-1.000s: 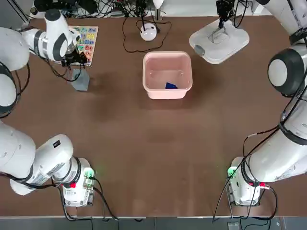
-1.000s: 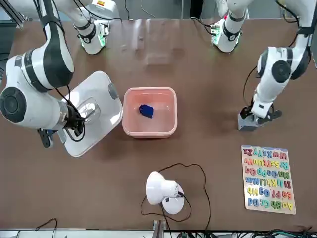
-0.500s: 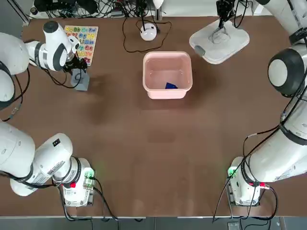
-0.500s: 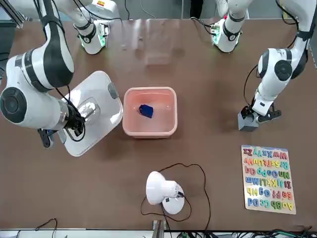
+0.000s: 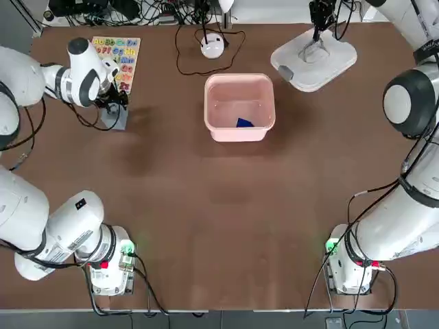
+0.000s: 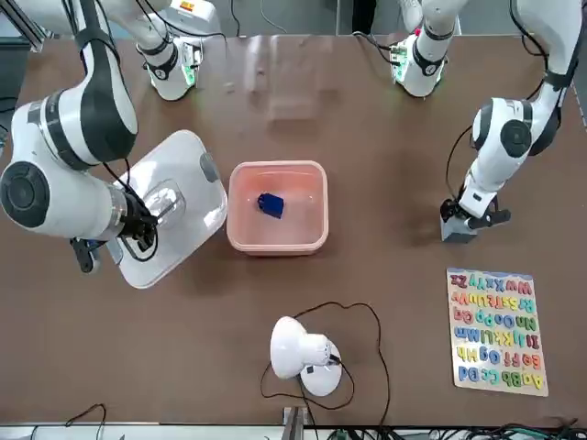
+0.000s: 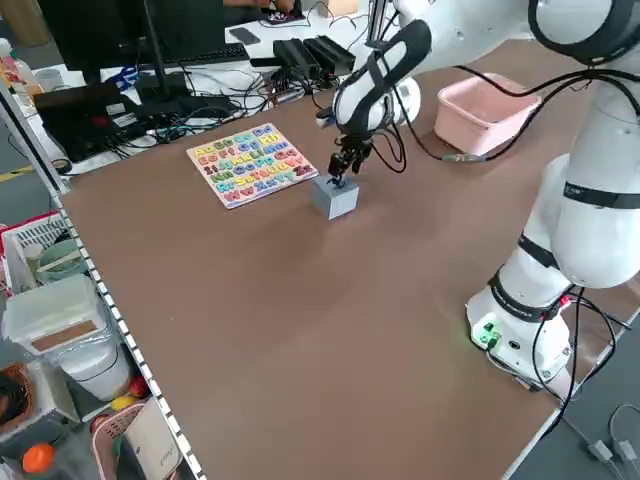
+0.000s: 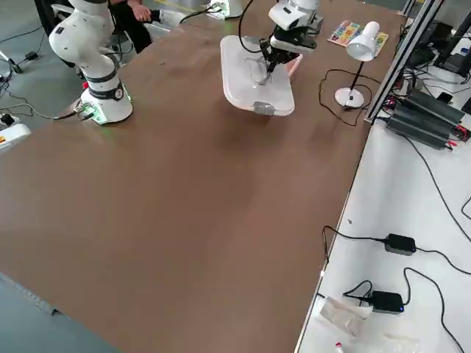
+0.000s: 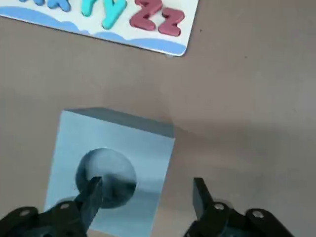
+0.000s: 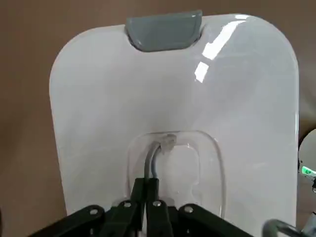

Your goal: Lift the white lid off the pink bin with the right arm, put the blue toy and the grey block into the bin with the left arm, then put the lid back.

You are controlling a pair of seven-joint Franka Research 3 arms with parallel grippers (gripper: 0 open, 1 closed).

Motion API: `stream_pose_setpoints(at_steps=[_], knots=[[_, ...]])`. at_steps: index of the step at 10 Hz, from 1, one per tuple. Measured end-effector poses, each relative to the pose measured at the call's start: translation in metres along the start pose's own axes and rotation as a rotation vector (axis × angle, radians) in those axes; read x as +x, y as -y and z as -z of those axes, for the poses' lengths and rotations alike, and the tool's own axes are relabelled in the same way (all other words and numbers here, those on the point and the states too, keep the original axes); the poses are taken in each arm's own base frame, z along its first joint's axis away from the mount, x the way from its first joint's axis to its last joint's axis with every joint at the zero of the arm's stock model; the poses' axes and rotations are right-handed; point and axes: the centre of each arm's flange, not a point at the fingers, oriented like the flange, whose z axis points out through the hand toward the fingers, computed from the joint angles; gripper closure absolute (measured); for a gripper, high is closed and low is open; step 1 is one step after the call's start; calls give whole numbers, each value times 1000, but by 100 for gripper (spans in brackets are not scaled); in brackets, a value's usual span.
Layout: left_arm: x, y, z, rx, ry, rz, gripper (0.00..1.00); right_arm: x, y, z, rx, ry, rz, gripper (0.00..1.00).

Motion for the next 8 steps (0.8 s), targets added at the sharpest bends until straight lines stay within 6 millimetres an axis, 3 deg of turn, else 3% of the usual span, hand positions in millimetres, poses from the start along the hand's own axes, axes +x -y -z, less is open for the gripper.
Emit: stream_pose_setpoints(at_steps=[2, 3, 6, 8], knots=[[-1, 1, -3, -3, 6, 1, 34, 0, -1, 0, -4, 1, 0, 95], [-1, 1, -3, -2, 6, 0, 48, 2, -1, 0, -5, 1, -1, 95], [1, 2, -2, 5, 5, -10, 75, 4, -2, 0, -6, 2, -1, 95], [6, 3, 5, 32, 23, -16, 75, 4, -2, 0, -6, 2, 0, 95]])
